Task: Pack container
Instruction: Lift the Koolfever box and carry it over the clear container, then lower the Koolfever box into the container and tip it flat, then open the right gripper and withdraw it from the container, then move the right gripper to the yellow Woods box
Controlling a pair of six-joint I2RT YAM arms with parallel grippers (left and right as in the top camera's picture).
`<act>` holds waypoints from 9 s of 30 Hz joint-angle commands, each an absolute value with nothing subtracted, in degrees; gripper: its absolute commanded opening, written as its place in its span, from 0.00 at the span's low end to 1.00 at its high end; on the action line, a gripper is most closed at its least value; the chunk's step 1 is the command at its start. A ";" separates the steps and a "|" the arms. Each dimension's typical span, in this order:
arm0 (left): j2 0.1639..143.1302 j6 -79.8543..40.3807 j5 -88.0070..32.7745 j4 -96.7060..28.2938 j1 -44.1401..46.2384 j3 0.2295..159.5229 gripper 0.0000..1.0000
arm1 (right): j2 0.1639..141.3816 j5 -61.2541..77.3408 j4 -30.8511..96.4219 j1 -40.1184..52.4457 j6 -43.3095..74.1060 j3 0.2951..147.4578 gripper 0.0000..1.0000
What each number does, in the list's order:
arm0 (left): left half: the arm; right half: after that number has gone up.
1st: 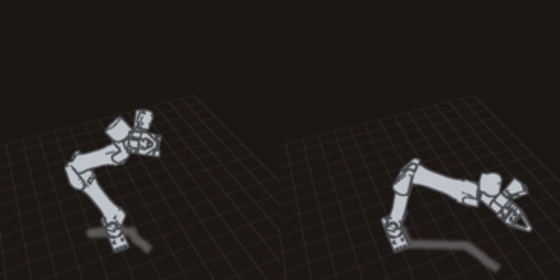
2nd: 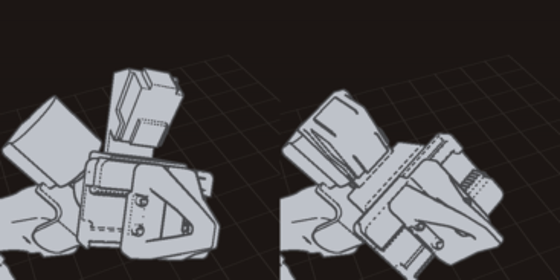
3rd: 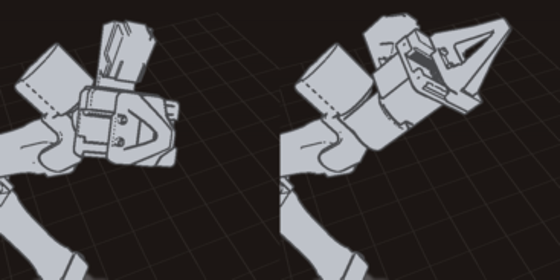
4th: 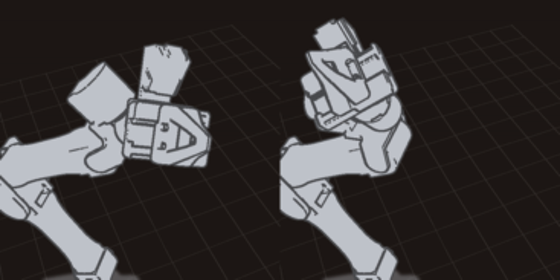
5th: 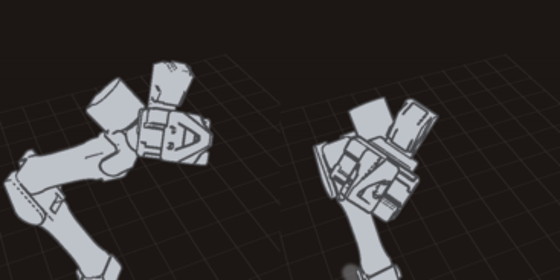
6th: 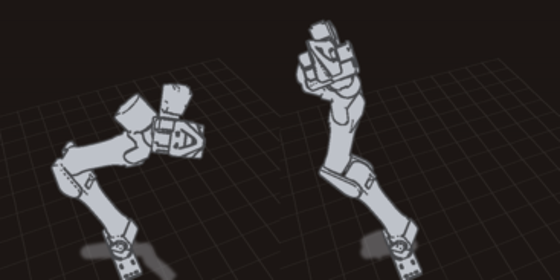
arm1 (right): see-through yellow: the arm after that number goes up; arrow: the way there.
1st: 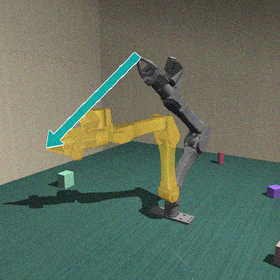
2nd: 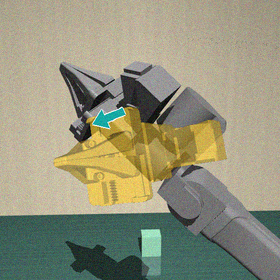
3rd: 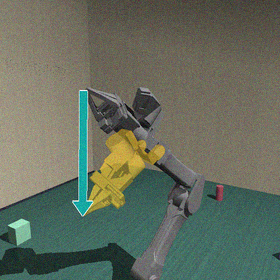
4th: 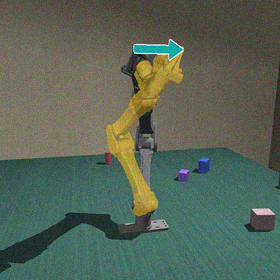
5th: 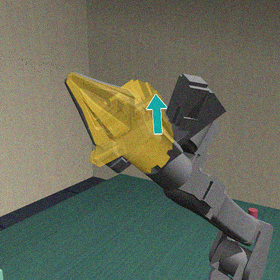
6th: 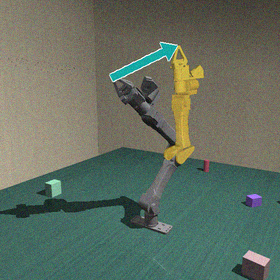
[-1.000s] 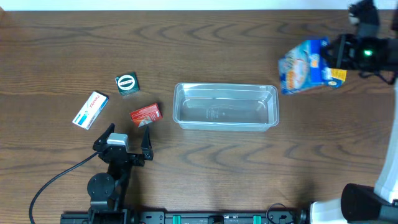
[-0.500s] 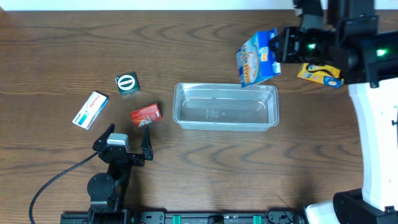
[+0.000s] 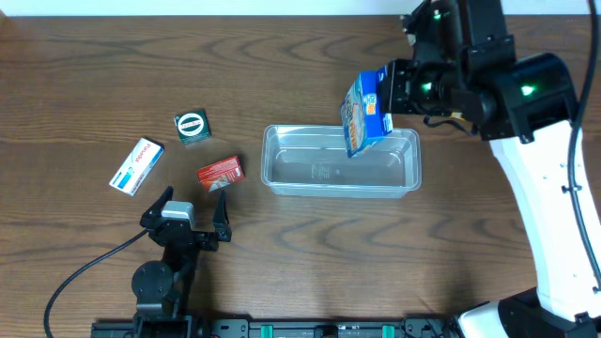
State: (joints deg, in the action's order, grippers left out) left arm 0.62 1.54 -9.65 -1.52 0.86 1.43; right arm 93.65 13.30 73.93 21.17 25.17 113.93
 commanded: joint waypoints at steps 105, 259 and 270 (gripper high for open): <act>0.27 1.91 -9.78 -3.18 0.71 0.23 0.98 | 95.42 8.58 59.81 24.27 23.46 93.36 0.23; 0.27 1.91 -9.78 -3.18 0.71 0.23 0.98 | 96.20 1.98 68.03 12.10 6.81 94.06 0.28; 0.27 1.91 -9.78 -3.18 0.71 0.23 0.98 | 96.23 16.64 59.64 -4.84 8.71 95.15 0.99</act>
State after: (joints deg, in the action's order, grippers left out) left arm 0.62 1.54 -9.65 -1.52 0.86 1.43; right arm 96.18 8.75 61.08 -2.11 8.16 94.00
